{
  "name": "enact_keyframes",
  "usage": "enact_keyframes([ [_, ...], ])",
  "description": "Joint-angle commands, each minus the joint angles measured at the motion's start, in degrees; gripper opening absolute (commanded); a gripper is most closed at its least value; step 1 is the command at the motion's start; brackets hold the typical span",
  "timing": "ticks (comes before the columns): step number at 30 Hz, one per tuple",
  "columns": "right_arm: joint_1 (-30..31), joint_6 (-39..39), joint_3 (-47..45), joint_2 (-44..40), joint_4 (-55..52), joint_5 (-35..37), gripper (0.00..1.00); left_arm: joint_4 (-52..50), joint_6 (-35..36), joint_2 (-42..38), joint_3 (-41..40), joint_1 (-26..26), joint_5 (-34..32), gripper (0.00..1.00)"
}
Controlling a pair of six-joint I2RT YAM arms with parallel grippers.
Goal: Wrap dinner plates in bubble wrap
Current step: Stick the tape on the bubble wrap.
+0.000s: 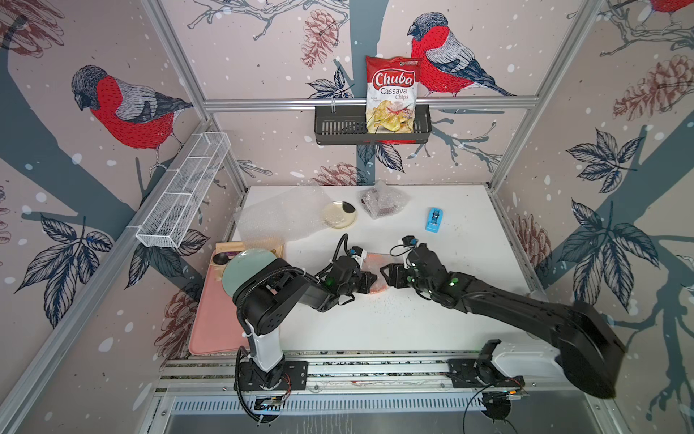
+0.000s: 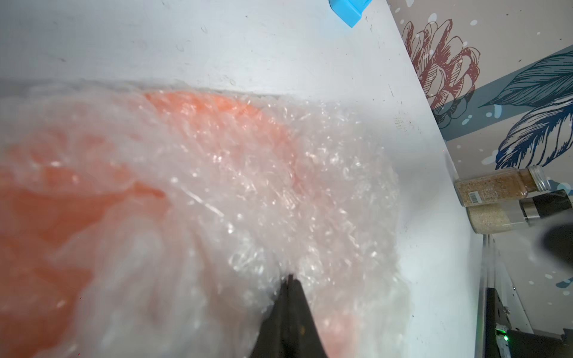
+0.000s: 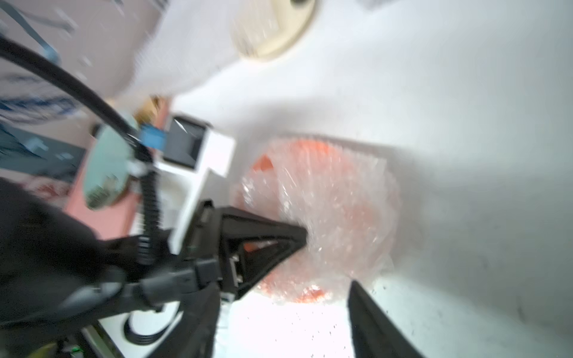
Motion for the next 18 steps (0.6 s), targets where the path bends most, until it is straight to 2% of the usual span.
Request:
enact_keyframes([
  [1,-5.29,2.99,-3.48,-5.19,1.32,8.91,1.0,-15.23,-1.21,2.42,2.31,0.39,-4.72,0.0],
  [6,-14.4,2.63,-7.08,-11.3,0.76,6.6,1.0,-15.02,-2.69,6.3,7.55,1.9,-3.39,0.0],
  [8,-17.1,2.64,-8.41,-11.84,1.7,2.78,1.0,-15.45,-2.44,7.02,8.74,1.95,-3.22,0.0],
  [9,-18.48,2.57,-8.93,-11.73,2.19,-0.35,1.0,-15.83,-2.36,7.2,9.18,1.9,-3.24,0.0],
  [12,-22.26,1.39,-10.12,-9.14,6.28,-16.54,1.0,-16.69,-2.5,7.31,9.57,1.98,-3.95,0.0],
  [14,-22.58,1.6,-8.92,-5.14,8.07,-25.92,0.94,-17.14,-3.0,7.22,9.74,2.08,-4.62,0.0],
  [16,-22.54,2.42,-7.01,-0.51,9.08,-31.99,0.86,-17.2,-2.97,7.18,9.85,2.17,-4.48,0.0],
  [18,-22.23,4.77,-6.2,3.0,10.1,-32.47,0.83,-17.23,-3.0,7.05,9.85,2.17,-4.63,0.0],
])
